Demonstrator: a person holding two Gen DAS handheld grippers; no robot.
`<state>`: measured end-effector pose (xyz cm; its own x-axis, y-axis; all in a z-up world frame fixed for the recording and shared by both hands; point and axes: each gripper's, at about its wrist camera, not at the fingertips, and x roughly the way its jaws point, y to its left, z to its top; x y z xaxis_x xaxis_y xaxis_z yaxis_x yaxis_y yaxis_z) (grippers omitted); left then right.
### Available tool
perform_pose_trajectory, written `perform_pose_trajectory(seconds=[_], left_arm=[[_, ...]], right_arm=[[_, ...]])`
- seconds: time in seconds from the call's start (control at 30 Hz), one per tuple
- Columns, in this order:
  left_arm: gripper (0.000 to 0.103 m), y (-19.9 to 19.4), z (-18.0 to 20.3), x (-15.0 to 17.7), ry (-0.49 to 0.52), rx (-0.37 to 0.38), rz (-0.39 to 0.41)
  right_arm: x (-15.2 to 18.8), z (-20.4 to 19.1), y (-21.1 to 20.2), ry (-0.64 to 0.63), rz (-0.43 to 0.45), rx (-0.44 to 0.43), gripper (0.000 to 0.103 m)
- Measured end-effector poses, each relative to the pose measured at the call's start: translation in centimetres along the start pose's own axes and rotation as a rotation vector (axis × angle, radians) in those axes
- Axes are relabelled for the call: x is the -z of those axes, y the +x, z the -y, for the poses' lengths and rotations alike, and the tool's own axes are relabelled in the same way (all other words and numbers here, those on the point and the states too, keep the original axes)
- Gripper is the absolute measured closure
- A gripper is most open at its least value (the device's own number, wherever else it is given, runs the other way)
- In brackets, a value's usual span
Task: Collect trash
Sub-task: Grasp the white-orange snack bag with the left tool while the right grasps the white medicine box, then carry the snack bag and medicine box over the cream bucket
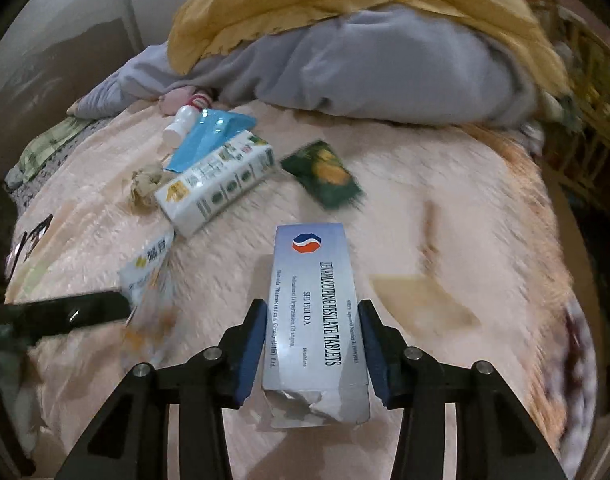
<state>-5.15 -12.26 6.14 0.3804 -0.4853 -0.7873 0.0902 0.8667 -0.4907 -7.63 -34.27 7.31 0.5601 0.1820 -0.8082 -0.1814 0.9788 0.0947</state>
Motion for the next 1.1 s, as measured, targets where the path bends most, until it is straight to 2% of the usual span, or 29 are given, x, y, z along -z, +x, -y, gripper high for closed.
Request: perform_pose_trajectory(seconds=[0.2, 0.33, 0.37, 0.4, 0.43, 0.47, 0.5, 0.57, 0.93, 1.1], left_arm=[[0.029, 2.6, 2.4, -0.2, 0.059, -0.062, -0.018], [0.030, 3.5, 2.4, -0.4, 0.038, -0.047, -0.018], [0.034, 3.5, 2.3, -0.4, 0.037, -0.041, -0.016], [0.054, 3.4, 2.4, -0.3, 0.040, -0.023, -0.021], [0.065, 3.1, 2.5, -0.3, 0.052, -0.014, -0.028], [0.070, 2.6, 2.6, -0.2, 0.069, -0.022, -0.018], [0.081, 1.9, 2.7, -0.1, 0.085, -0.006, -0.007], [0.087, 0.8, 3.1, 0.1, 0.100, 0.030, -0.004], [0.089, -3.0, 8.6, 2.1, 0.259, 0.124, 0.003], [0.089, -3.1, 11.6, 3.0, 0.319, 0.129, 0.003]], right_arm=[[2.4, 2.8, -1.8, 0.075, -0.002, 0.010, 0.059], [3.6, 3.9, -3.1, 0.118, 0.016, -0.005, 0.059], [3.9, 4.2, -3.5, 0.127, 0.023, -0.007, 0.059], [4.1, 4.3, -3.8, 0.134, 0.030, -0.010, 0.059], [4.3, 4.3, -4.1, 0.141, 0.036, -0.014, 0.059], [4.5, 4.4, -4.4, 0.147, 0.042, -0.018, 0.059], [4.7, 4.4, -4.7, 0.151, 0.046, -0.019, 0.059], [4.9, 4.2, -5.3, 0.151, 0.054, -0.015, 0.059], [6.5, 3.2, -10.1, 0.149, 0.114, 0.034, 0.059], [7.4, 3.9, -12.9, 0.152, 0.146, 0.084, 0.059]])
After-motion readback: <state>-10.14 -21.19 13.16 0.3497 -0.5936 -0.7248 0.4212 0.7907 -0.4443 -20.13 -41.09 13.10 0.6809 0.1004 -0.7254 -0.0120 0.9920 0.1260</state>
